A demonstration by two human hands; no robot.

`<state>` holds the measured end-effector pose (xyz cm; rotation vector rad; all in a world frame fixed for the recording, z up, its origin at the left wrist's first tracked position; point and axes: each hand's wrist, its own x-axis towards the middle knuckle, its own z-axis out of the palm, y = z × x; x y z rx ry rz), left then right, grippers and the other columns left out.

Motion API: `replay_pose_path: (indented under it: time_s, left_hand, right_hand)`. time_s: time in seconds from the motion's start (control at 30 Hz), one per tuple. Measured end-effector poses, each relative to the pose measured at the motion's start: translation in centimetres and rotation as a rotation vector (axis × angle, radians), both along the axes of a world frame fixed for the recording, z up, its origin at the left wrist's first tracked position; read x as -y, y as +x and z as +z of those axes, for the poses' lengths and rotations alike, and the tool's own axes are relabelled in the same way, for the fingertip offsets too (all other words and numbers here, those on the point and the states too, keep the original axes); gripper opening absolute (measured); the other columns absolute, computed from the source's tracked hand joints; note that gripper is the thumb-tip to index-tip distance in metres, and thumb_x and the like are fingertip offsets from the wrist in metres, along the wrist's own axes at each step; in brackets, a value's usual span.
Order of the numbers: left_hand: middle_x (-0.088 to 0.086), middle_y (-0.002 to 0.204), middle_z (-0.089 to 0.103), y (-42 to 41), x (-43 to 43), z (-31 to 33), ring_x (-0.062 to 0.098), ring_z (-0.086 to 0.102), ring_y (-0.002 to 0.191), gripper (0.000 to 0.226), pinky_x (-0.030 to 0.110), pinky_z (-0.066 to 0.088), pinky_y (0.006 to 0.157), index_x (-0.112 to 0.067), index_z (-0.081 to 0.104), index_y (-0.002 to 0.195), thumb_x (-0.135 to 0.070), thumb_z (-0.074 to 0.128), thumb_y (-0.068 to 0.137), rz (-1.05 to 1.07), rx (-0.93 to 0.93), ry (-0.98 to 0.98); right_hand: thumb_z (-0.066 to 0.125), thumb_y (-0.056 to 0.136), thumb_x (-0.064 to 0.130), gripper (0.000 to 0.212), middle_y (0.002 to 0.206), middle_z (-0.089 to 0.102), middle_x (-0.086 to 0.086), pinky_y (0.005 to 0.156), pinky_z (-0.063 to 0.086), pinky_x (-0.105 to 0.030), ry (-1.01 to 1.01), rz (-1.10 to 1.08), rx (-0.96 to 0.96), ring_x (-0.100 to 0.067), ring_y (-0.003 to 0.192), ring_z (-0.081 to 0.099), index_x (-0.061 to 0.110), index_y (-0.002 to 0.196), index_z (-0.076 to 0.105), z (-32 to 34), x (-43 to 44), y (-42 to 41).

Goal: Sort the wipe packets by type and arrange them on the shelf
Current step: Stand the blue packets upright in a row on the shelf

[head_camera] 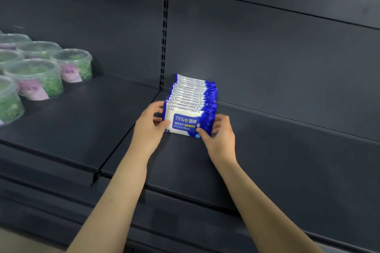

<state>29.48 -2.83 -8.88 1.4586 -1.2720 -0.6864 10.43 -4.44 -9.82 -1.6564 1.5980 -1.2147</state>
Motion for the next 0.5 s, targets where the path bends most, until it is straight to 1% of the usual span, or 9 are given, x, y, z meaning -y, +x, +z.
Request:
replay_pose_path:
  time_s: [0.07,0.1,0.13,0.2,0.23,0.27,0.4,0.47,0.5]
  left_hand:
    - [-0.011,0.118,0.059,-0.2,-0.1,0.0,0.003,0.061,0.096,0.050,0.014,0.046,0.066,-0.025,0.048,0.135,-0.013,0.068,0.091,0.025,-0.004,0.002]
    - [-0.012,0.120,0.058,-0.3,-0.2,0.0,0.002,0.060,0.095,0.053,0.013,0.045,0.065,-0.025,0.046,0.138,-0.014,0.068,0.091,0.043,-0.011,0.005]
    - [-0.012,0.122,0.056,-0.4,-0.5,0.1,0.003,0.060,0.095,0.057,0.012,0.044,0.065,-0.025,0.044,0.140,-0.015,0.069,0.090,0.063,-0.022,0.012]
    - [-0.012,0.127,0.054,-0.8,-1.2,0.1,0.006,0.059,0.101,0.061,0.011,0.042,0.066,-0.025,0.043,0.143,-0.015,0.071,0.089,0.110,-0.056,0.016]
    - [-0.011,0.131,0.053,-1.0,-1.8,0.1,0.007,0.058,0.105,0.061,0.011,0.041,0.067,-0.025,0.043,0.143,-0.015,0.070,0.089,0.137,-0.080,0.007]
    - [-0.010,0.134,0.053,-1.3,-2.6,0.0,0.008,0.057,0.108,0.060,0.011,0.042,0.069,-0.026,0.044,0.143,-0.015,0.070,0.090,0.169,-0.109,-0.011]
    - [-0.007,0.133,0.056,-3.8,-6.1,0.4,0.008,0.057,0.111,0.043,0.008,0.041,0.074,-0.028,0.053,0.133,-0.016,0.064,0.093,0.245,-0.217,-0.109]
    - [-0.009,0.131,0.058,-6.3,-8.0,1.3,0.007,0.058,0.112,0.036,0.004,0.041,0.075,-0.031,0.056,0.126,-0.016,0.063,0.094,0.201,-0.271,-0.139]
    - [-0.011,0.130,0.058,-7.8,-8.9,1.9,0.005,0.058,0.111,0.034,0.005,0.042,0.077,-0.031,0.057,0.125,-0.017,0.062,0.094,0.165,-0.296,-0.144]
  right_hand:
    - [0.083,0.080,0.022,0.052,0.105,0.060,0.002,0.072,0.046,-0.009,0.030,-0.009,0.046,-0.006,0.087,0.058,0.019,0.119,0.050,0.3,-0.3,-0.3]
    - [0.083,0.079,0.023,0.052,0.106,0.060,0.001,0.074,0.048,-0.009,0.049,-0.013,0.094,-0.005,0.089,0.058,0.020,0.119,0.050,0.4,-0.6,-0.7]
    - [0.083,0.079,0.025,0.051,0.108,0.061,0.002,0.081,0.051,-0.014,0.066,-0.018,0.162,-0.005,0.092,0.060,0.022,0.118,0.050,0.6,-1.1,-1.1]
    - [0.081,0.082,0.029,0.045,0.112,0.062,0.003,0.094,0.055,-0.034,0.094,-0.034,0.318,-0.009,0.103,0.063,0.025,0.117,0.053,0.8,-2.4,-2.4]
    - [0.078,0.084,0.029,0.042,0.115,0.062,0.003,0.098,0.054,-0.040,0.106,-0.038,0.392,-0.010,0.106,0.063,0.026,0.118,0.054,1.0,-3.2,-3.1]
    - [0.075,0.087,0.029,0.038,0.117,0.063,0.004,0.101,0.052,-0.042,0.117,-0.043,0.459,-0.009,0.108,0.063,0.026,0.119,0.055,1.4,-4.2,-3.9]
    - [0.067,0.094,0.029,0.036,0.120,0.062,0.012,0.110,0.045,-0.041,0.118,-0.073,0.618,0.002,0.111,0.059,0.024,0.128,0.058,3.6,-8.2,-7.6]
    - [0.064,0.096,0.030,0.036,0.123,0.060,0.016,0.112,0.043,-0.039,0.093,-0.090,0.657,0.004,0.115,0.056,0.024,0.131,0.057,4.9,-10.6,-10.1]
    - [0.063,0.097,0.031,0.036,0.125,0.060,0.016,0.112,0.042,-0.038,0.078,-0.102,0.667,0.002,0.118,0.056,0.025,0.132,0.057,5.4,-11.9,-11.6]
